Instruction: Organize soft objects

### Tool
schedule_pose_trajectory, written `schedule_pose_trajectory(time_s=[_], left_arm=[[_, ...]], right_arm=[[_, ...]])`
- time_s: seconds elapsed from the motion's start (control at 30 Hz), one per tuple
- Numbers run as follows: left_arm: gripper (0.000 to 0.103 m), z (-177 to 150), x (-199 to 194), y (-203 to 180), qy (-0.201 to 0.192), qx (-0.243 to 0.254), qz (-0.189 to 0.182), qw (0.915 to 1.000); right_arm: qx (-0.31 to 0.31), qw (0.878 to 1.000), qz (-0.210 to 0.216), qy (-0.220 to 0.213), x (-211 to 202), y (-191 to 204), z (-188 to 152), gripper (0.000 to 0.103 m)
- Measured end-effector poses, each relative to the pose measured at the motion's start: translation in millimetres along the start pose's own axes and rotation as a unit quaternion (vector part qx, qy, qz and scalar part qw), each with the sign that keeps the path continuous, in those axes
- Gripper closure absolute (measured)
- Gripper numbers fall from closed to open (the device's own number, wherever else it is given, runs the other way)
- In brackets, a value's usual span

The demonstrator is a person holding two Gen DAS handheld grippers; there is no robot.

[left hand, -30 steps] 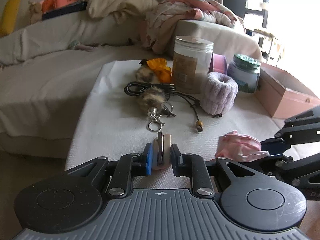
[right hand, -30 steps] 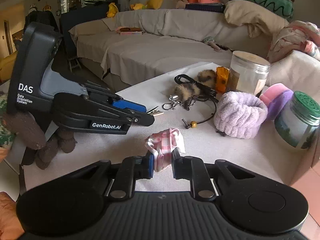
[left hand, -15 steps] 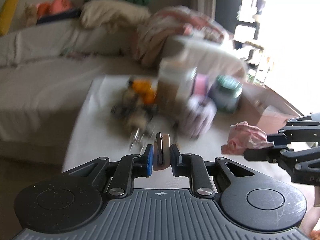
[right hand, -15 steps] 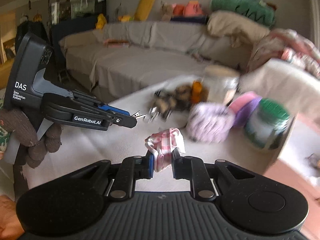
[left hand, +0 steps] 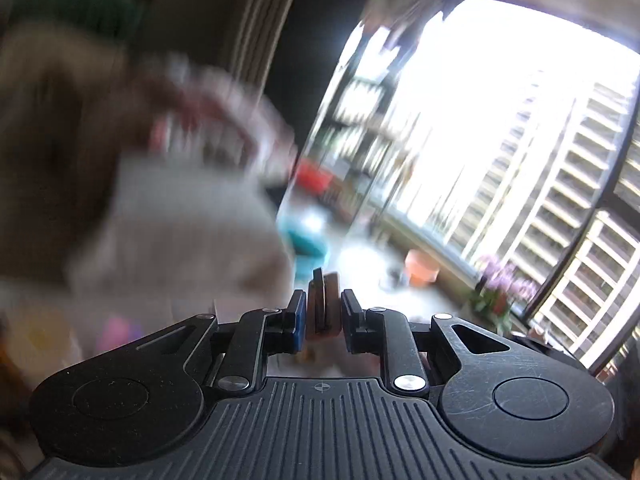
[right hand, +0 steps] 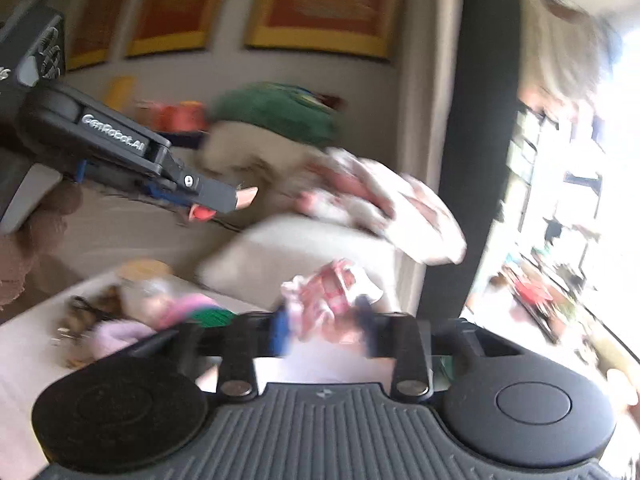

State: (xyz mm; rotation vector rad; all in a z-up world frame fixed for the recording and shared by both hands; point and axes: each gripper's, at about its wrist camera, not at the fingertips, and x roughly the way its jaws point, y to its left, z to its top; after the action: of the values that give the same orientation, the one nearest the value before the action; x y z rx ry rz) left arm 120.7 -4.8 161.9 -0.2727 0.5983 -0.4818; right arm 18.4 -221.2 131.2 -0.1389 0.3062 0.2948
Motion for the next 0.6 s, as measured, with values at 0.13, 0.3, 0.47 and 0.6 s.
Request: schedule_pose_trajectory(time_s=[0.13,0.3,0.47,0.6], left_arm=[[0.084,-29.1,42.4,9.4,0.058,0.010,-0.010,0.9982],[0.083,-48.0,18.8,26.8,0.039,0.037,-0.024,0.9983],[0.083,-59.7,-46.2,68.9,-0.024,0.002,0.014,0.9996],[0.083,-79.8,-101.3,125.5,-0.070,-0.030,0.156,0.9848]], right_arm=[[0.026,0.999,0.014,0.034,3.8,-11.1,-35.0,0.040],[-0.008,0.998,0.030,0.046,9.2,11.7,-56.1,0.040],[-0.010,0.996,0.082,0.041,9.0,44.2,-57.5,0.040],[-0.047,0.990,0.125,0.046,12.2,81.6,-58.8,0.039]])
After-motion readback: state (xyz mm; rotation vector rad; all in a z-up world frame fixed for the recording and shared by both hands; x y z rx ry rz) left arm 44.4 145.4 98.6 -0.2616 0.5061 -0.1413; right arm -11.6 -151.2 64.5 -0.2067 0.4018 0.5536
